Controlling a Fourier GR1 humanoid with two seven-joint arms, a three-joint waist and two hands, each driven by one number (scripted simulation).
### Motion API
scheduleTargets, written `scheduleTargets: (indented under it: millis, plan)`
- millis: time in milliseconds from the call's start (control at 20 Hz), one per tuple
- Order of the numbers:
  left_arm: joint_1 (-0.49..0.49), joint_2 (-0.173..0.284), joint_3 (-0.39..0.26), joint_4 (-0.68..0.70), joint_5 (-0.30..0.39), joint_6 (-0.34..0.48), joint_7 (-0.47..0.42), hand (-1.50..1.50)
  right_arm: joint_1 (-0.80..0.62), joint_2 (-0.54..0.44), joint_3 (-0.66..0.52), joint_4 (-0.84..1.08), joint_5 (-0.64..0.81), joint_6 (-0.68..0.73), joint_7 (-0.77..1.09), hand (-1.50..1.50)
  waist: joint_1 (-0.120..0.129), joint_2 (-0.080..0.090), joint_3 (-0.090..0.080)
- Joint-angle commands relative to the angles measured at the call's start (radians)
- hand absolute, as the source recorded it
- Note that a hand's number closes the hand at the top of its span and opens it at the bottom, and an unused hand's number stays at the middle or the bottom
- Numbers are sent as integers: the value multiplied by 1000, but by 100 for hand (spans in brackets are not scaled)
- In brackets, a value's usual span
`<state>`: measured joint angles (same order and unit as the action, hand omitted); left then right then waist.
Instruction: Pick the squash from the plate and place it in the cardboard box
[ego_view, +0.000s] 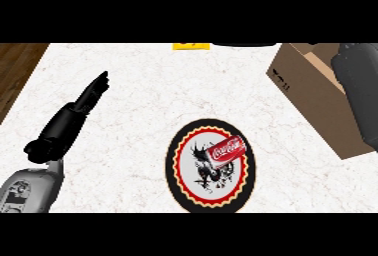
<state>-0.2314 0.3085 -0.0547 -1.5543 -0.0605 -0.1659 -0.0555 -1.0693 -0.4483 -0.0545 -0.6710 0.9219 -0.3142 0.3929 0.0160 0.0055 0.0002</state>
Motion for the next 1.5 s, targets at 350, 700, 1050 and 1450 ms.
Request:
scheduleTargets:
  millis: [350,700,1050,1450]
  plan:
    - [-51,-25,-5,65,-30,1,-36,0,-13,-177,-76,320,-62,301,-177,150,16,16,1]
    - [48,-21,-15,-7,-36,-11,-50,0,20,-284,-71,445,-47,466,-281,150,26,9,1]
    - [-10,5,41,3,6,-44,-8,0,51,-270,-108,458,-99,530,-528,-150,21,8,2]
    - [-21,-16,27,21,-24,-13,-1,0,-21,-240,-500,411,-481,360,-622,-150,-8,4,7]
